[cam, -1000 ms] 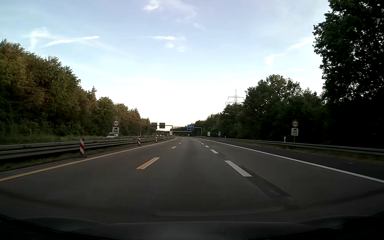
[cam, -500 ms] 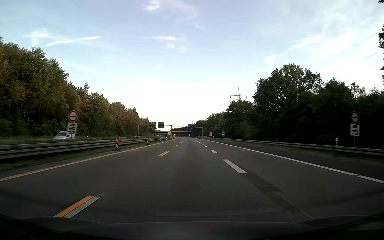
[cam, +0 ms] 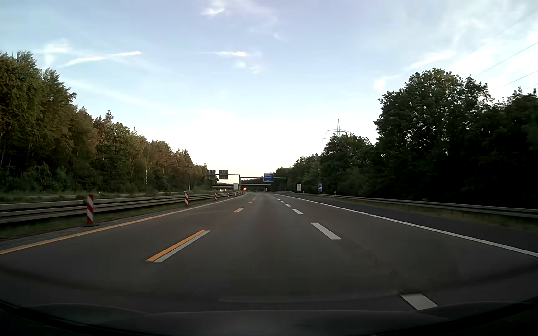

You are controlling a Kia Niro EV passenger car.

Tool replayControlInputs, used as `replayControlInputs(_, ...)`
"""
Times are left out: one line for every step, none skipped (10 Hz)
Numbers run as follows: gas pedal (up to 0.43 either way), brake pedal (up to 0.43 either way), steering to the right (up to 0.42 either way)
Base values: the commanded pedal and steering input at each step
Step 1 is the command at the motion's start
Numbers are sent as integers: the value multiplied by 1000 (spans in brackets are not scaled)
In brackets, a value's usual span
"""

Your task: Follow the waypoints while adhering to traffic rules and regulations

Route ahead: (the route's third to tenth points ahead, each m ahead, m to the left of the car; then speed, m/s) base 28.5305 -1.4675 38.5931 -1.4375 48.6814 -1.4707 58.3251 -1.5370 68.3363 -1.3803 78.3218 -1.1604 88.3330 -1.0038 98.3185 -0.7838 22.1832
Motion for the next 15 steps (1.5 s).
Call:
replayControlInputs(8, 0, -1)
replayControlInputs(8, 0, -1)
replayControlInputs(8, 0, -1)
replayControlInputs(8, 0, -1)
replayControlInputs(8, 0, -1)
replayControlInputs(8, 0, -1)
replayControlInputs(8, 0, -1)
replayControlInputs(20, 0, -1)
replayControlInputs(20, 0, -1)
replayControlInputs(20, 0, -1)
replayControlInputs(20, 0, -1)
replayControlInputs(28, 0, -1)
replayControlInputs(28, 0, -1)
replayControlInputs(47, 0, -1)
replayControlInputs(47, 0, -1)
